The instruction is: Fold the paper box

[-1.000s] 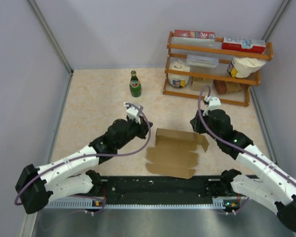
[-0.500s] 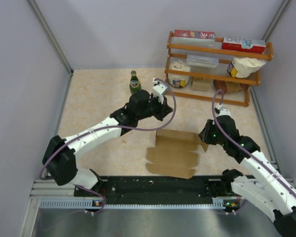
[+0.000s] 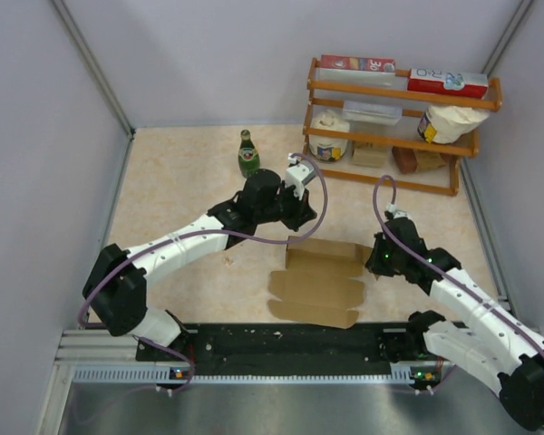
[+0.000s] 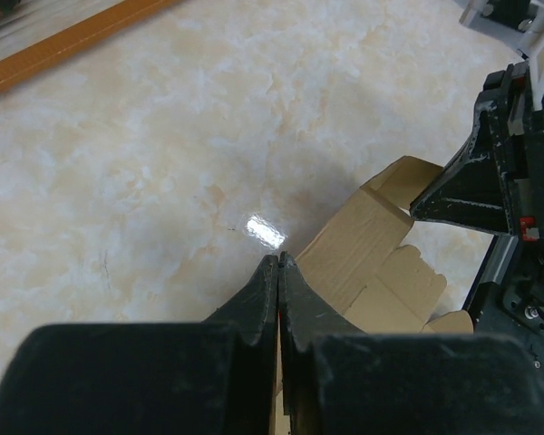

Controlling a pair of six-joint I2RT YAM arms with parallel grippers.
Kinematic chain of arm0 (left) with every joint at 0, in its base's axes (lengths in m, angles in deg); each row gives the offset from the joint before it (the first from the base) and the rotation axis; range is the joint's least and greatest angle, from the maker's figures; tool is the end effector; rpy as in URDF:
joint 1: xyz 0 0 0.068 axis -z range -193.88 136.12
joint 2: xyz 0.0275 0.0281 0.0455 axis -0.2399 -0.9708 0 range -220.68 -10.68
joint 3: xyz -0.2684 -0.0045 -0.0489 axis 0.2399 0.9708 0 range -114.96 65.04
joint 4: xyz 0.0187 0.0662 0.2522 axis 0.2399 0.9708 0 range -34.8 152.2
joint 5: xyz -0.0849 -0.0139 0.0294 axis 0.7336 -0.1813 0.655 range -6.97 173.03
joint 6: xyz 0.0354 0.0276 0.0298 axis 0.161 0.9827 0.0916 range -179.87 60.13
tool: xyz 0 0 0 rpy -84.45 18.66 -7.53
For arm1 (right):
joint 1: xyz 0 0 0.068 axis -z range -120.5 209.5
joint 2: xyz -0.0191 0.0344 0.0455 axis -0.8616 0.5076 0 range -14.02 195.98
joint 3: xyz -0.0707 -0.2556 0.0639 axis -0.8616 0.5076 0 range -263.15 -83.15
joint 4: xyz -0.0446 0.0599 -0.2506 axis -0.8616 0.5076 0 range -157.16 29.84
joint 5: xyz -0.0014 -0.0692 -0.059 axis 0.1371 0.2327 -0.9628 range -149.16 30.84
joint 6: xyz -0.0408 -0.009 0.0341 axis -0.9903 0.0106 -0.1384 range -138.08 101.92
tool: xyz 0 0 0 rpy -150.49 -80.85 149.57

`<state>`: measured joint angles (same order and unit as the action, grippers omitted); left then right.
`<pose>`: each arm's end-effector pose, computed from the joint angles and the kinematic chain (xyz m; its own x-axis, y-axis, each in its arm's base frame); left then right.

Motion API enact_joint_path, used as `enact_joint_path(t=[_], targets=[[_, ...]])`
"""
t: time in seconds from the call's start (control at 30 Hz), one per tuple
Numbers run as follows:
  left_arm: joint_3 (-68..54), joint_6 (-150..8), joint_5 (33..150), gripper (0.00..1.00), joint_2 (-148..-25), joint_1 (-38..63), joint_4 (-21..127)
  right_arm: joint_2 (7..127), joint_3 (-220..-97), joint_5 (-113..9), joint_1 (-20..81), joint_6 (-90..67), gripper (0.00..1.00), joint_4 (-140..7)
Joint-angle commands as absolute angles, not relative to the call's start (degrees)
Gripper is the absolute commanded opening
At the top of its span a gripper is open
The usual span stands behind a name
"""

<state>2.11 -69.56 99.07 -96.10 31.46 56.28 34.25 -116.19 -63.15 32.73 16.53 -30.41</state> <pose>0.2372 -0.2540 0.2952 -0.4221 0.1970 -0.8849 0.8020 0.5362 -0.2632 0.1474 0.0716 0.2177 -0.8124 0.2248 -0.5380 0.0613 0.9505 0.3046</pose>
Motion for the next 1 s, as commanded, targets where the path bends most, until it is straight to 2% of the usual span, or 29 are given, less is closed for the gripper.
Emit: enact_joint_path(t=[0.0,0.47,0.97], targets=[[1.7,-68.7,99.6,0.00,-94.5,31.3,54.9,36.0,-115.3,-63.1,33.5,16.2,0.05,-32.5],[2.3,-67.3,97.7,0.00,-92.9,31.2,57.0,45.0,-111.5,-65.6,33.5,16.1,0.00,-39.6],[3.3,-67.4,94.6,0.00,-88.2,26.2,60.7,52.6,-111.3,-59.5,33.5,16.5,0.00,-56.2]])
